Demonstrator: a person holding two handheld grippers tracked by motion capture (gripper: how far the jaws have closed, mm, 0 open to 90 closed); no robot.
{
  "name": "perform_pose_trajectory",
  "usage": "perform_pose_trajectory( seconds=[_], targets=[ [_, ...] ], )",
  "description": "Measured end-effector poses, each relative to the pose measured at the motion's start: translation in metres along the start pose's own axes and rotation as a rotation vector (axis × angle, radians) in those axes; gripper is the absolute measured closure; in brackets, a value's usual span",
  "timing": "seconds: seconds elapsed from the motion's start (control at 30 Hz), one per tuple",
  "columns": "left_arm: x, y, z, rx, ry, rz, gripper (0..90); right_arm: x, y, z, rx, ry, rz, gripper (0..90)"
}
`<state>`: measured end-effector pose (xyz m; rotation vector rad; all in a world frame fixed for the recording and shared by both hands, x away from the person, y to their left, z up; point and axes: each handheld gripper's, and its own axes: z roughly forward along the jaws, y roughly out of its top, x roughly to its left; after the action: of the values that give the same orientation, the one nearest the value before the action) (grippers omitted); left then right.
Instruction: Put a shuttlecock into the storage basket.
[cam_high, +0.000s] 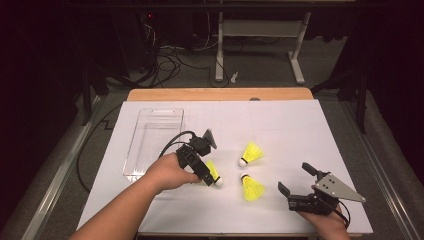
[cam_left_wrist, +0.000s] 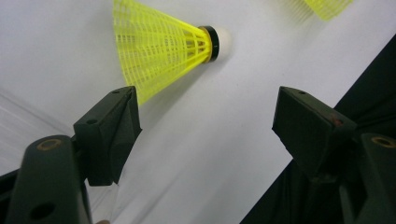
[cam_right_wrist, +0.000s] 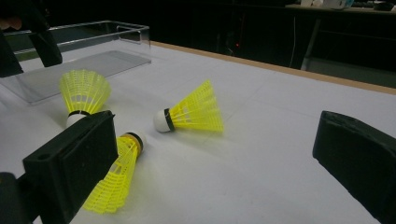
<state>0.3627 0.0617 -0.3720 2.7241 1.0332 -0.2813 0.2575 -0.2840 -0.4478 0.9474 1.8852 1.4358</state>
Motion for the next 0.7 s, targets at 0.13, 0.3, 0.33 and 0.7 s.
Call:
perform_pose_trajectory(
  seconds=[0.13, 0.3, 0.33, 0.7],
  targets=[
    [0.004, 0.003, 0.003, -0.005, 0.016, -0.01, 25.4, 0.0, 0.0, 0.0, -0.003, -0.001, 0.003, 0.6],
    [0.009, 0.005, 0.007, -0.006, 0.034, -0.026, 28.2, 0.0, 0.0, 0.0, -0.003, 0.0, 0.004, 0.7],
    [0.01, 0.006, 0.008, -0.008, 0.03, -0.026, 28.2, 0.0, 0.0, 0.0, -0.003, 0.0, 0.004, 0.7],
    [0.021, 0.01, 0.013, -0.043, -0.011, -0.052, 40.6, 0.0, 0.0, 0.0, -0.001, 0.001, 0.005, 1.0]
  ],
)
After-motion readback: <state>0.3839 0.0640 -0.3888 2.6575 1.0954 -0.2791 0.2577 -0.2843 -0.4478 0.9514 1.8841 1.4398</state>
